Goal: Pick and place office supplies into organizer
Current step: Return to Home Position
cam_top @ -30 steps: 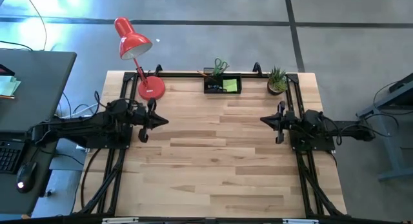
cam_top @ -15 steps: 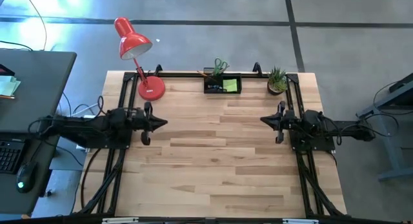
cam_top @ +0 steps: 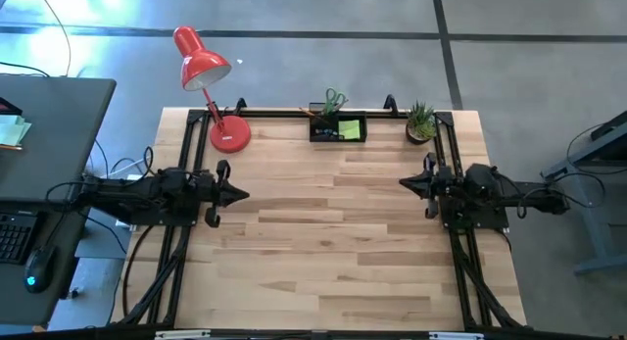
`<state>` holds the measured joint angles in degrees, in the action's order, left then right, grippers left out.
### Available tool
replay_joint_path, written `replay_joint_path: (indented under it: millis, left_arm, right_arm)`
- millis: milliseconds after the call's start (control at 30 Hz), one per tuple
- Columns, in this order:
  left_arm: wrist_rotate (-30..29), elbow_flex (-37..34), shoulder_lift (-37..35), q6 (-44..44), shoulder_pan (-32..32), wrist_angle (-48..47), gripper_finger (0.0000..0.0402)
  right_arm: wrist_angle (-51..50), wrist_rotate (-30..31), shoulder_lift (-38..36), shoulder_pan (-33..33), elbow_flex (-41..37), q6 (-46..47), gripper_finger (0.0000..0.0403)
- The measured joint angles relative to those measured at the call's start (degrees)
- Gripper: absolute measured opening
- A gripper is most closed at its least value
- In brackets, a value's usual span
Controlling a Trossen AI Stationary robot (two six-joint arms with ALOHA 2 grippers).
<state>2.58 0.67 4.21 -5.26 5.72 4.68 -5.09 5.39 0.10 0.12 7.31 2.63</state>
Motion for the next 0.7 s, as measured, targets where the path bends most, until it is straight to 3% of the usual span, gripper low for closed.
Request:
replay_joint_path:
  millis: [100, 200, 333, 700]
  left_arm:
    - [-2.1, 0.9, -4.2, 0.5, 0.0, -5.1, 0.0]
    - [-1.7, 2.6, -3.9, 0.7, -0.1, -9.4, 0.0]
    - [-0.2, 2.4, -4.0, -0.2, -0.1, -6.8, 0.0]
    - [0.9, 0.3, -3.9, 0.4, -0.1, -4.7, 0.0]
  right_arm:
    - [-4.0, 1.3, 0.0, 0.0, -1.3, 0.0, 0.0]
    - [0.9, 5.5, 0.4, 0.0, -4.4, -0.1, 0.0]
    - [9.6, 5.6, 0.3, 0.0, -6.7, -1.7, 0.0]
    - [7.8, 5.3, 0.2, 0.0, -6.7, -2.6, 0.0]
